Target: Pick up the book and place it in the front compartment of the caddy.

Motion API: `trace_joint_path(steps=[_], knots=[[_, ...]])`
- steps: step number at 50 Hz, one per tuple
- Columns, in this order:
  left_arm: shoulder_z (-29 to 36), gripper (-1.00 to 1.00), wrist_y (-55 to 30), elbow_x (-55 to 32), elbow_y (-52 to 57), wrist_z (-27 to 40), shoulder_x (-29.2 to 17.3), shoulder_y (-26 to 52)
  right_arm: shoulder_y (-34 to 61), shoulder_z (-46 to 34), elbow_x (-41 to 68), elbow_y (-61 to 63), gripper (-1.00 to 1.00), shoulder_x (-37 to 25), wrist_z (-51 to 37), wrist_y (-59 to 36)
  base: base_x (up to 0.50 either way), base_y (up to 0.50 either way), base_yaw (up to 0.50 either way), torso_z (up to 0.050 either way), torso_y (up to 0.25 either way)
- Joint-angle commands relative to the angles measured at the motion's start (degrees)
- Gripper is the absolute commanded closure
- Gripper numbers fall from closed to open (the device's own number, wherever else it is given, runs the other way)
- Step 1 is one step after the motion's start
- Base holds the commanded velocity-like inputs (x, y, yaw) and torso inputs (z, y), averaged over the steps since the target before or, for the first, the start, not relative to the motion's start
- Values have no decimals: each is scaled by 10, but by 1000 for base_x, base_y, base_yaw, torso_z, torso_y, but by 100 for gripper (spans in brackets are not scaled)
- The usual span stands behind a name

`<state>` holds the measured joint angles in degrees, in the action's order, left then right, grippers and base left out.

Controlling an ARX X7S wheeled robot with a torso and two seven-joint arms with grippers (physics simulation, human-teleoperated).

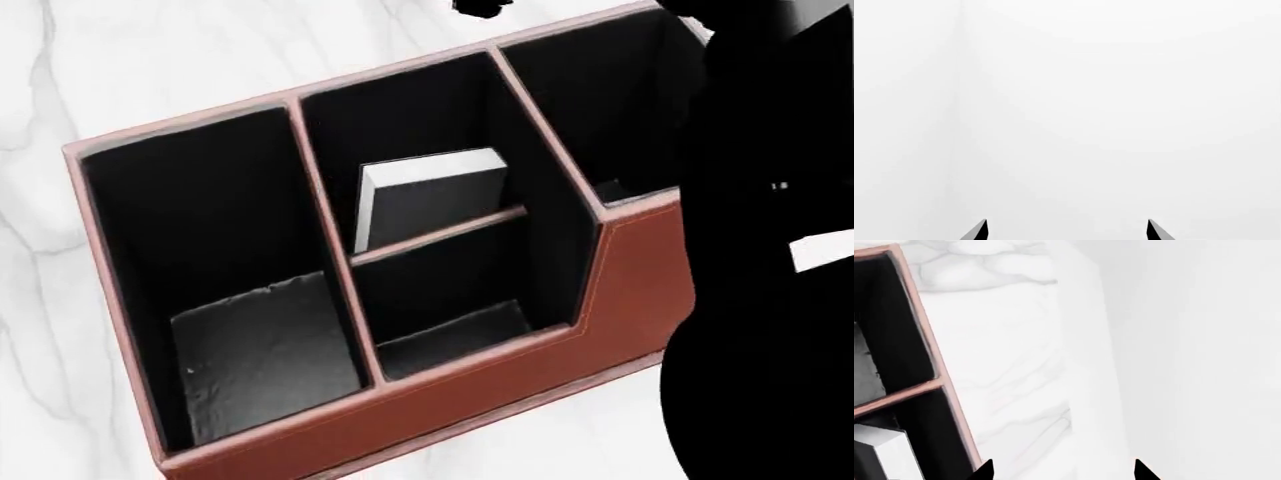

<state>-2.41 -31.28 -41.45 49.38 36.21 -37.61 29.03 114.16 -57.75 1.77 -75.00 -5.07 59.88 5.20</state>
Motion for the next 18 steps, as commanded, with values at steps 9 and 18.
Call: trace_joint_path(steps=[9,18], knots=[[-8,-100,6,4,-2,-9,9,9,43,61,-8,0,-100,-22,-42,3,0,0,0,0,0],[-7,-100,5,2,0,-7,8,9,30,64,-12,112,-100,-66,-63,-53,0,0,0,0,0]])
